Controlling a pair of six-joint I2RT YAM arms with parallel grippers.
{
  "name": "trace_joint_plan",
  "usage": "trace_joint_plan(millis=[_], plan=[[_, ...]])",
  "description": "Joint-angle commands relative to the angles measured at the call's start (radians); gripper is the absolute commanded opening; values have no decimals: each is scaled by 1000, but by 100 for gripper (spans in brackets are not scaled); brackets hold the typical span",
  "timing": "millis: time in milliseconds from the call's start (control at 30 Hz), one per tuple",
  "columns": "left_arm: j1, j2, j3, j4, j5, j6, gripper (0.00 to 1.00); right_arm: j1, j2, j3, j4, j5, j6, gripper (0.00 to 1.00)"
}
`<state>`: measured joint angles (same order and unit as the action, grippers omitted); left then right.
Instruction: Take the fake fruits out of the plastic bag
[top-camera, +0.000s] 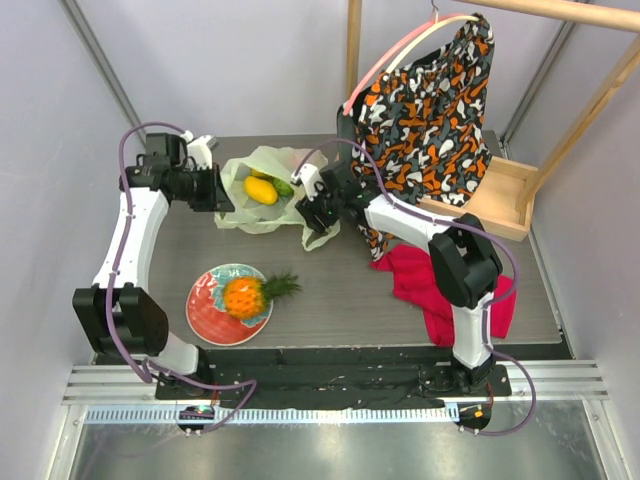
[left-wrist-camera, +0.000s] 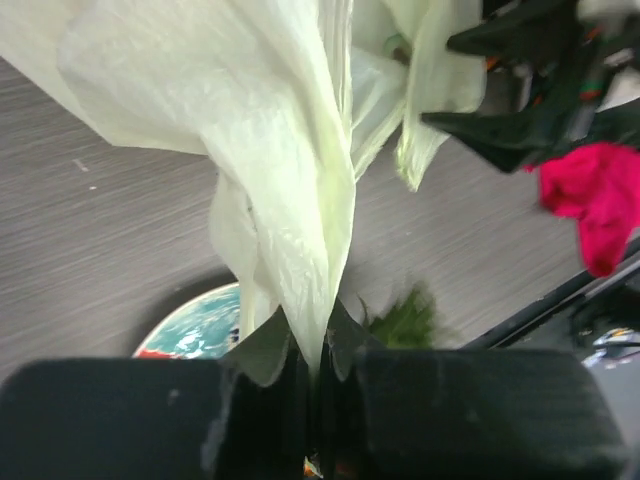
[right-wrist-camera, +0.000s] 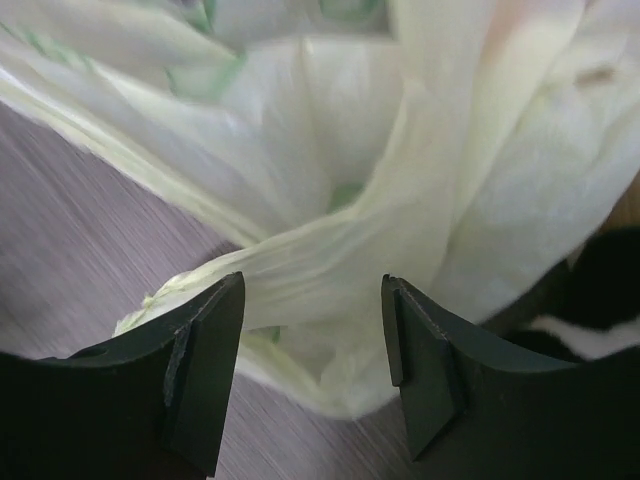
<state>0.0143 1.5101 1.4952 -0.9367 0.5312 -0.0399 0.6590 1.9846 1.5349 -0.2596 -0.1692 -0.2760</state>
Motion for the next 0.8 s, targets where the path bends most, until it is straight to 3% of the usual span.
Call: trace_joint_plan(millis=[0,167,367,433,567,767], plan=[[-5,-62,54,4,84,4,0,-7,-128,-161,17,157,-107,64],[-23,-158,-32,-59,162,32,0,-29,-332,-414,-41,203,-134,64],[-76,-257,-118,-79,183,29,0,-52,-581,-545,-147,182,-129,60],[-76,-268,-127,-64,175,22,0,-53,-610,-523,-182,60,-127,59],[-76,-217,-67,-86,150,18,0,-44,-583,-319,-193,-145,-57,58],[-76,-217,-76,-83,98,2,0,5,-379,-18,-128,-222,23,52]])
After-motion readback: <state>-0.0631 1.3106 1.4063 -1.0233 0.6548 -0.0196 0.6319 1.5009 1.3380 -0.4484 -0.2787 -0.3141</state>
